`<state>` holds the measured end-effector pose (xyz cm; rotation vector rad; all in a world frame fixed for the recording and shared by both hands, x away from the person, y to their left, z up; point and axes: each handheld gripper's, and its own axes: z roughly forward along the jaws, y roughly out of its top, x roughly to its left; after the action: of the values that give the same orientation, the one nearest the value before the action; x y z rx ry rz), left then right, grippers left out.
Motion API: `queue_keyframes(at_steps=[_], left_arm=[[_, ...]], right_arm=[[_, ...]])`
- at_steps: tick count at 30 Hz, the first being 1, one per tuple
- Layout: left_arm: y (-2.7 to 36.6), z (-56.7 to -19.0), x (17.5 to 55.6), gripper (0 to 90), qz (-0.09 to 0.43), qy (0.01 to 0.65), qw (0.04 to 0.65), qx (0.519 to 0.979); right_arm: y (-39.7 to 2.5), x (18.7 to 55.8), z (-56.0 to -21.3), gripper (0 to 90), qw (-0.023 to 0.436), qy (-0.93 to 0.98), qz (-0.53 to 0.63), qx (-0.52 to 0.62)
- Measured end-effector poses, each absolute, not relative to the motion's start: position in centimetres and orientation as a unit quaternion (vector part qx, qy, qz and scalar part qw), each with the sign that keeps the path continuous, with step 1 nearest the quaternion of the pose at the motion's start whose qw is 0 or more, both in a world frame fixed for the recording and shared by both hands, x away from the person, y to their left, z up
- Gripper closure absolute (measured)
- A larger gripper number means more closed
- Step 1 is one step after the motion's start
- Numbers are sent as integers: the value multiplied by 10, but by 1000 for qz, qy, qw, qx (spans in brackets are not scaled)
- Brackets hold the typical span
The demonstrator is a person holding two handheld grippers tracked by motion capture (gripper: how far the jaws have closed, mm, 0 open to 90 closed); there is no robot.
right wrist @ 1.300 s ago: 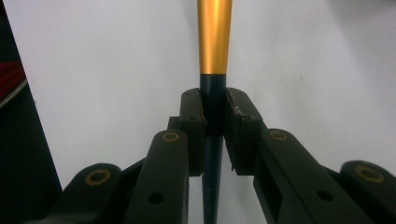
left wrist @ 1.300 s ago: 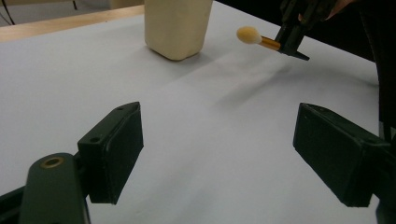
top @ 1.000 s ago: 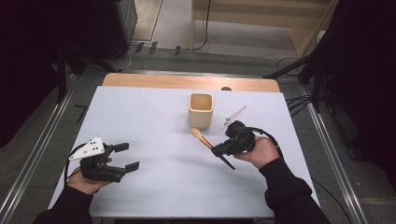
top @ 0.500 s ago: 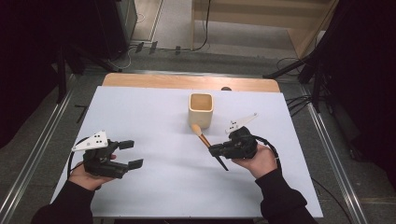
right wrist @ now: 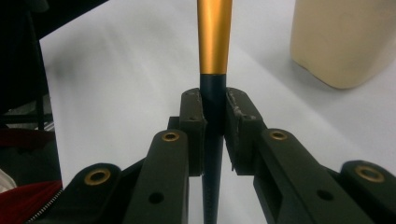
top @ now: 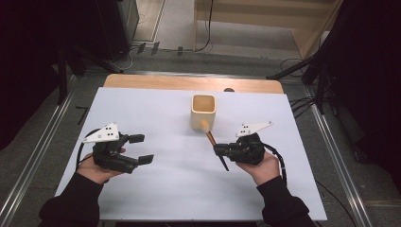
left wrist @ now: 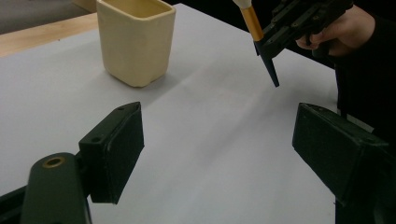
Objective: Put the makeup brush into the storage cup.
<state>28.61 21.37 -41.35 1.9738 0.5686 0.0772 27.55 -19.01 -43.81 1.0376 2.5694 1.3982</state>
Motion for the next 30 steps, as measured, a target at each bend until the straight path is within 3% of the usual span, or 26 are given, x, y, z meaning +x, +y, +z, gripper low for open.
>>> queue_keyframes(at_steps=[17,25,30], left_arm=[[196,-424,287,195,20,263,520,812],[188,-420,278,227,5,246,538,806],[182,-422,275,251,0,235,544,805]], right_arm=[[-176,271,-443,793,22,811,481,332],[-172,270,-450,792,13,797,507,327],[-165,271,-454,792,-20,790,517,328]])
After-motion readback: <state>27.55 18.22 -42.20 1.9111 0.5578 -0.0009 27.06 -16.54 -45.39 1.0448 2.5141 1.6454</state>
